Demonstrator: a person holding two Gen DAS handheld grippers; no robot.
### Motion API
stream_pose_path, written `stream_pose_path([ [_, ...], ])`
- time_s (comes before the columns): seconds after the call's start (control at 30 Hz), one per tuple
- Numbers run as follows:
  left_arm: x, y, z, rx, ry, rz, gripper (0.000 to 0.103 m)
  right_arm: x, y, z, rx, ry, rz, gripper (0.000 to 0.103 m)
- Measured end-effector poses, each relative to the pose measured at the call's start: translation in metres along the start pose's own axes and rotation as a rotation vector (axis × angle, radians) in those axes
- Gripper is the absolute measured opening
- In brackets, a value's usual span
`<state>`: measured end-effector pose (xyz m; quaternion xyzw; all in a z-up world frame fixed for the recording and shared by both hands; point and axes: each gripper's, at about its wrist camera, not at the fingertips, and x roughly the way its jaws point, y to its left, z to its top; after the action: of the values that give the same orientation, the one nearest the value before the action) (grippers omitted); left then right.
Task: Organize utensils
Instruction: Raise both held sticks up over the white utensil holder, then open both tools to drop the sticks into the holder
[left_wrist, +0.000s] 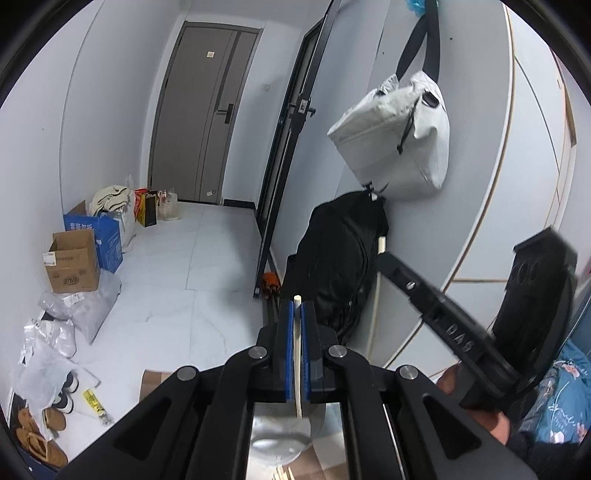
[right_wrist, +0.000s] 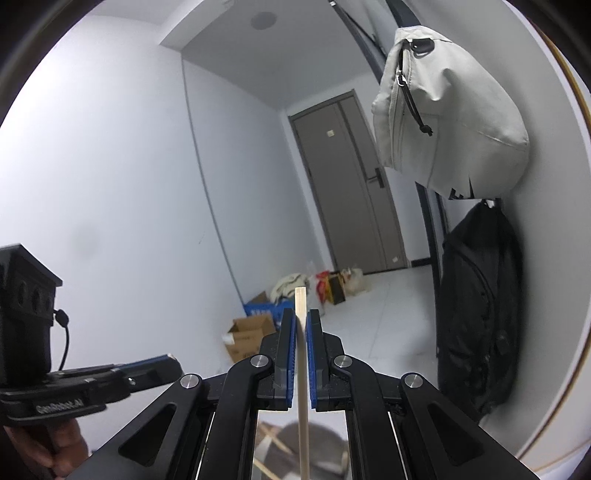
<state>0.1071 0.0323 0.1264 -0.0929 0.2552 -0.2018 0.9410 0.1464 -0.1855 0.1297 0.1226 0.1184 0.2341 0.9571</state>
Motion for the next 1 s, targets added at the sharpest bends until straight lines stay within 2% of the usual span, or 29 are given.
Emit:
stream_pose_path([
  [0.4, 0.024, 0.015, 0.012, 0.020, 0.007, 0.005, 0.000, 0.045, -0.018, -0.003, 0.050, -0.049, -0.031, 0.005],
  [0.63, 0.042, 0.020, 0.005, 0.034, 0.033, 0.004, 0.000, 0.053, -0.008, -0.020, -0.026, -0.076, -0.042, 0.005],
  [1.0, 0.061, 0.024, -0.006, 0.058, 0.078, -0.008, 0.000, 0.059, -0.001, -0.044, -0.091, -0.053, -0.034, 0.005],
])
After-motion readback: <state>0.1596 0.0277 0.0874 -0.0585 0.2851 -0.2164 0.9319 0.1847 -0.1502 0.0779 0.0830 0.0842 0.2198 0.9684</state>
